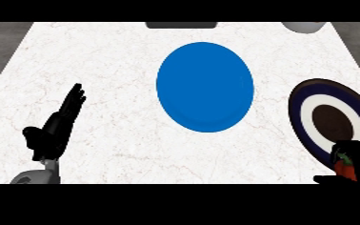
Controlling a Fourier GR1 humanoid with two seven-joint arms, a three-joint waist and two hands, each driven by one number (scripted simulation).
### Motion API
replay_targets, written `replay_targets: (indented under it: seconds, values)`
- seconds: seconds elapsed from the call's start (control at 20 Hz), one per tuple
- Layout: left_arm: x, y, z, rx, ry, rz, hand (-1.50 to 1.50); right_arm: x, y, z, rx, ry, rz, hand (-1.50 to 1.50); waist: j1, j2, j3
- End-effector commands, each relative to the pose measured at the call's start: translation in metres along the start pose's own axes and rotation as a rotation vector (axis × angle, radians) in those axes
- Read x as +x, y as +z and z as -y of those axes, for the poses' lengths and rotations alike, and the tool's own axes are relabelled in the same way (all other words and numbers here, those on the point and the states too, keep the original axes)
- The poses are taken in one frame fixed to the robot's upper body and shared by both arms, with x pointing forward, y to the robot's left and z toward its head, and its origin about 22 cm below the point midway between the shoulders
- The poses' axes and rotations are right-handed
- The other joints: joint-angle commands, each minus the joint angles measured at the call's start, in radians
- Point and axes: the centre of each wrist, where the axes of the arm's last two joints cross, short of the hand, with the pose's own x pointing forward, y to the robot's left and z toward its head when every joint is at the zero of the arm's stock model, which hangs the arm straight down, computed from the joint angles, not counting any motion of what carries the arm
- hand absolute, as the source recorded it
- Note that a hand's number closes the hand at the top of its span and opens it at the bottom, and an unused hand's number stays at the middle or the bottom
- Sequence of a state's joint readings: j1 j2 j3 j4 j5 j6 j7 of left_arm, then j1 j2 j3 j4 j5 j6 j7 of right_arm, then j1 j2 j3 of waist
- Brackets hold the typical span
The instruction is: Pick the bell pepper from the plate and place it in the plate
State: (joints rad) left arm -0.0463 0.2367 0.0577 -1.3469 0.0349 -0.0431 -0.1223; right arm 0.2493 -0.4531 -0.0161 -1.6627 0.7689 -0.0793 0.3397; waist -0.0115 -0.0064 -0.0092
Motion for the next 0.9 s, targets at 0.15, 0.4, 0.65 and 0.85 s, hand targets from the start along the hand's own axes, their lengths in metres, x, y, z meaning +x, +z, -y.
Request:
replay_targets:
  seconds: [0.15, 0.4, 0.65, 0.85]
  values:
    - [-0.005, 0.0, -0.025, 0.004, -0.005, 0.003, 0.0, 0.03, 0.073, 0.006, -0.133, -0.094, -0.021, 1.5, -0.003, 0.004, 0.008]
    - [0.003, -0.007, 0.002, -0.023, 0.007, 0.003, 0.0, 0.061, 0.103, 0.037, -0.201, -0.076, 0.062, 1.5, 0.001, 0.006, 0.008]
    - [0.0, -0.003, -0.006, 0.004, 0.004, 0.006, 0.0, 0.074, 0.139, 0.074, -0.338, -0.107, 0.14, 1.5, -0.002, 0.004, 0.008]
    - [-0.001, 0.0, -0.019, 0.014, 0.006, 0.002, 0.0, 0.088, 0.138, 0.091, -0.478, -0.141, 0.175, 1.5, 0.003, 0.005, 0.007]
